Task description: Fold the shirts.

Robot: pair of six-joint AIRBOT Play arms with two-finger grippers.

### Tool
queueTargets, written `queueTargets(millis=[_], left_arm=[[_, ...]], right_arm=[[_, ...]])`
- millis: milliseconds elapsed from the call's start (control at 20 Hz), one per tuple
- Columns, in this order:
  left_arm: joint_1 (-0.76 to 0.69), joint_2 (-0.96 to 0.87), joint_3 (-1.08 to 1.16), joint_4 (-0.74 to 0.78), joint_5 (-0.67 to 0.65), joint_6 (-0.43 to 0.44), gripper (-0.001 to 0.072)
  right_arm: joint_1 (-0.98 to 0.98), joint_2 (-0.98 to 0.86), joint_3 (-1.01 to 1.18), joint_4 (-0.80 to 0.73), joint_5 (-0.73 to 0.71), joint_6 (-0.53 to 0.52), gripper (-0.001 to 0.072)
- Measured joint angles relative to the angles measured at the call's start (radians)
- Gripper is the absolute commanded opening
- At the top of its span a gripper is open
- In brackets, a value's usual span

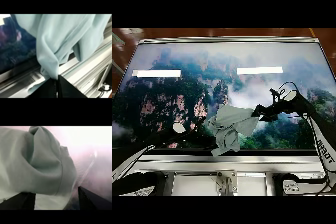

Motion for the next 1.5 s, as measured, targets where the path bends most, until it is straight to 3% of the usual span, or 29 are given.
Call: queueTargets(millis=[50,300,550,950,1100,1300,1500], left_arm=[[0.000,0.005,0.000,0.000,0.000,0.006,0.0035],[0.011,0.072,0.019,-0.002,-0.002,0.068,0.0032],[0.098,0.226,0.118,0.018,-0.004,0.096,0.0032],[0.427,0.494,0.620,0.031,-0.046,0.100,0.0032],[0.497,0.535,0.798,0.084,-0.059,0.044,0.0032],[0.530,0.550,0.904,0.232,-0.172,-0.076,0.0033],[0.539,0.548,0.931,0.378,-0.362,-0.129,0.0033]], right_arm=[[0.010,-0.005,0.000,0.003,-0.023,0.001,0.0052],[0.025,0.002,0.001,0.015,-0.069,0.001,0.0058],[0.021,0.167,0.063,0.014,-0.050,-0.035,0.0057],[0.011,0.586,0.459,-0.046,-0.156,-0.048,0.0057],[0.010,0.696,0.570,-0.101,-0.162,-0.041,0.0057],[0.010,0.788,0.628,-0.140,-0.043,0.011,0.0058],[0.010,0.800,0.640,-0.175,0.321,0.092,0.0058]])
